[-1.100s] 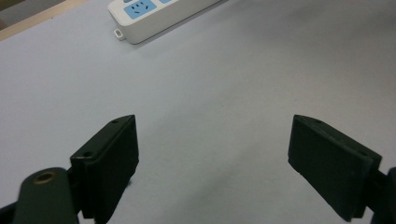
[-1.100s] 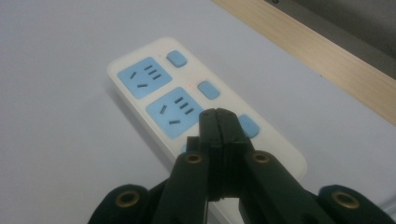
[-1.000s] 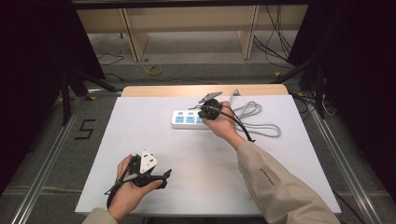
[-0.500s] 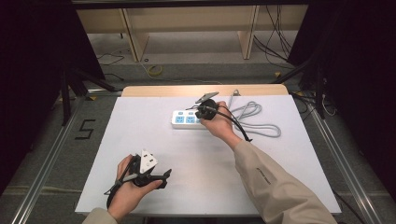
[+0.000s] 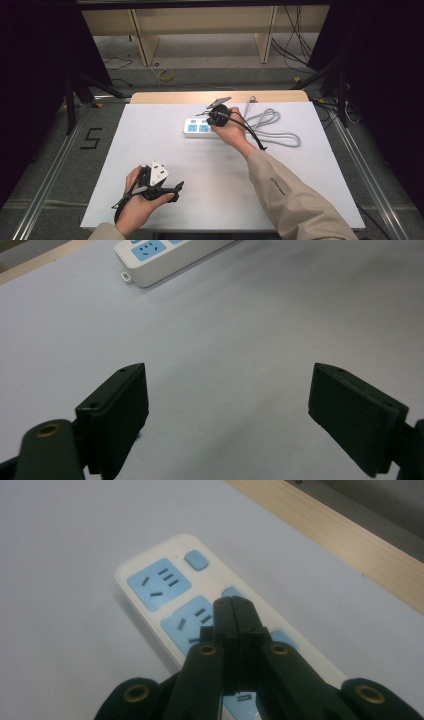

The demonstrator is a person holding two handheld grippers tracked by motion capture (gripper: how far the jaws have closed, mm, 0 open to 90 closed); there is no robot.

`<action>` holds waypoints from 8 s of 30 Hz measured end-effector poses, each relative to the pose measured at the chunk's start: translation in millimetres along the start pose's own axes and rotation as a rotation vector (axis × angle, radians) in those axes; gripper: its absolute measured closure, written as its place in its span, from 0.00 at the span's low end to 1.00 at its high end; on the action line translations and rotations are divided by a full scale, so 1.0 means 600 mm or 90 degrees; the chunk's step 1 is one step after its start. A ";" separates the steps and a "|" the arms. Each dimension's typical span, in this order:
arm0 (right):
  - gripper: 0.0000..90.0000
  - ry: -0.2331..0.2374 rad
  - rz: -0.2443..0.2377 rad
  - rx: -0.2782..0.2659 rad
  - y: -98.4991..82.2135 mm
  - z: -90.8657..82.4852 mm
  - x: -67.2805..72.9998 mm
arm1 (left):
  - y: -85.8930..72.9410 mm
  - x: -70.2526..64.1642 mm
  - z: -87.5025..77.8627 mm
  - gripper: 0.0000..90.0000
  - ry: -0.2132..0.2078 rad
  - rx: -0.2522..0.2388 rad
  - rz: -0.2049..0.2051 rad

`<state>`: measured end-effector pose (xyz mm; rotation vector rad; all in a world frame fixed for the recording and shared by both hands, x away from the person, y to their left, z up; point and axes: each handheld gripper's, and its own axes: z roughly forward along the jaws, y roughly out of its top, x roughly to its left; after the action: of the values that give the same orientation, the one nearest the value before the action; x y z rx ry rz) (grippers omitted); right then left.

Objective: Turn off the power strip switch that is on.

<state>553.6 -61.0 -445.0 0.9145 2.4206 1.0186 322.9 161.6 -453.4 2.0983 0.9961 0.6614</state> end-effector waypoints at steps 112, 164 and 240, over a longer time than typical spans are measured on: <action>1.00 -0.023 0.014 0.039 0.026 0.069 -0.003 | 0.000 -0.003 0.001 0.18 -0.007 -0.001 0.006; 1.00 -0.024 0.016 0.053 0.031 0.073 -0.003 | 0.001 -0.003 0.000 0.18 -0.007 -0.002 0.007; 1.00 -0.040 0.018 0.045 0.030 0.073 -0.001 | 0.000 -0.003 -0.001 0.18 -0.005 -0.007 0.002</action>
<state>585.2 -30.2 -461.4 0.9920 2.4120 0.9055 321.8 160.2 -453.3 2.0917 0.9843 0.6585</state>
